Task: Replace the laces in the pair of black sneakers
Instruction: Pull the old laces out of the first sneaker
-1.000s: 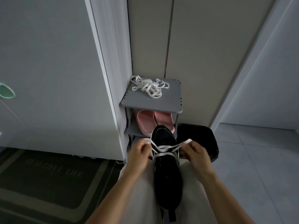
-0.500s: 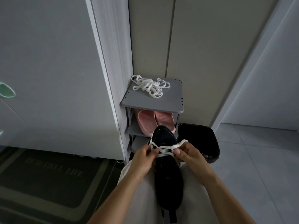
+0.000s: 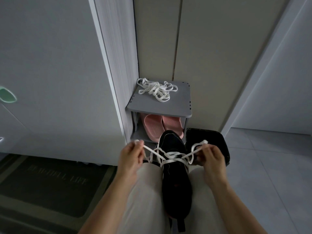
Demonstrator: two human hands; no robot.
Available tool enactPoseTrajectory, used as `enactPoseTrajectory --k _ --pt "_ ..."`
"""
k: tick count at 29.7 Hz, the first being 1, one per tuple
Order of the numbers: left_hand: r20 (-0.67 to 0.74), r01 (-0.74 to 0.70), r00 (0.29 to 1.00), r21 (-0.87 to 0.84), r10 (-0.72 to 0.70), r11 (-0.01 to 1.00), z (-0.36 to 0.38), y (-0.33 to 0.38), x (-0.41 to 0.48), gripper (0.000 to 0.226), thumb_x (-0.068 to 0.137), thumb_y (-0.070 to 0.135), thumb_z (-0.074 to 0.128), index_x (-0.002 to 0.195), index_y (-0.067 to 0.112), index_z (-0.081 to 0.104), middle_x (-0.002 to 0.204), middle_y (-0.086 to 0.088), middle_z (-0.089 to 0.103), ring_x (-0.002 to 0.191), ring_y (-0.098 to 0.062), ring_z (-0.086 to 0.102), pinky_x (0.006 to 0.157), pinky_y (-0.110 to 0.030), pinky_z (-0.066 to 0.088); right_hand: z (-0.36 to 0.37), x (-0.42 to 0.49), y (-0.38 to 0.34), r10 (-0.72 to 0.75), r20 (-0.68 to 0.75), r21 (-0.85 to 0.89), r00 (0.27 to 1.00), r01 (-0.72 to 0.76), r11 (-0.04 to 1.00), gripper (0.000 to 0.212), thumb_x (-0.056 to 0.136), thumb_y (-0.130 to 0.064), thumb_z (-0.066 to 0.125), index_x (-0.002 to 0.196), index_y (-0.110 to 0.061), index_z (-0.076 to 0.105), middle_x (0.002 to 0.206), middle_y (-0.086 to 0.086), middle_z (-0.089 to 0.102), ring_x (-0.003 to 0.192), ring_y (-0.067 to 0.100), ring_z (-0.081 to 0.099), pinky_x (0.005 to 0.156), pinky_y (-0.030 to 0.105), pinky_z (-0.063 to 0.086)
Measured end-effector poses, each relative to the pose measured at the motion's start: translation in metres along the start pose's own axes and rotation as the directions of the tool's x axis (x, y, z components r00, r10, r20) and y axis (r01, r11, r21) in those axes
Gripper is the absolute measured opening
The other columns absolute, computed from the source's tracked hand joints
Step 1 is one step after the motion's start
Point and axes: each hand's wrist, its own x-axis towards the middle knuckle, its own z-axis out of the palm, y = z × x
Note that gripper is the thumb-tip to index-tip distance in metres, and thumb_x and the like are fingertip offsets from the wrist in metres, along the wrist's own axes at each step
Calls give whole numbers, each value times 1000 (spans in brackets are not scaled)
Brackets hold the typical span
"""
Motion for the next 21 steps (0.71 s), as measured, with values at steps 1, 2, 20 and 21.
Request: enactPoseTrajectory --k 1,2,20,21 --pt "-39 6 999 -33 -8 999 -8 5 4 27 92 20 53 67 10 50 44 4 43 35 -5 30 37 -18 24 -4 4 -4 29 -58 88 998 -24 996 22 95 -16 49 76 -11 57 60 -4 66 54 6 57 53 18 47" --pt "-67 6 998 -48 -9 999 -13 8 7 26 91 22 54 69 10 51 45 4 44 36 -6 31 37 -17 25 -8 7 -7 53 -85 156 995 -39 987 23 96 -18 47 77 -10 56 61 -5 67 57 7 57 53 18 47" --pt "239 -160 970 473 49 866 30 -32 -7 19 96 19 47 79 10 51 62 4 49 51 -6 41 51 -20 31 9 -28 -4 -34 306 -393 951 159 906 10 83 -6 66 81 -16 66 77 0 66 69 5 62 62 11 48" --pt "218 -161 974 463 64 872 28 -32 -7 23 96 19 48 74 12 49 61 3 49 50 -8 40 51 -23 31 10 -26 -2 -57 262 -367 963 155 917 9 84 -5 64 79 -13 66 70 1 65 62 3 60 58 11 46"
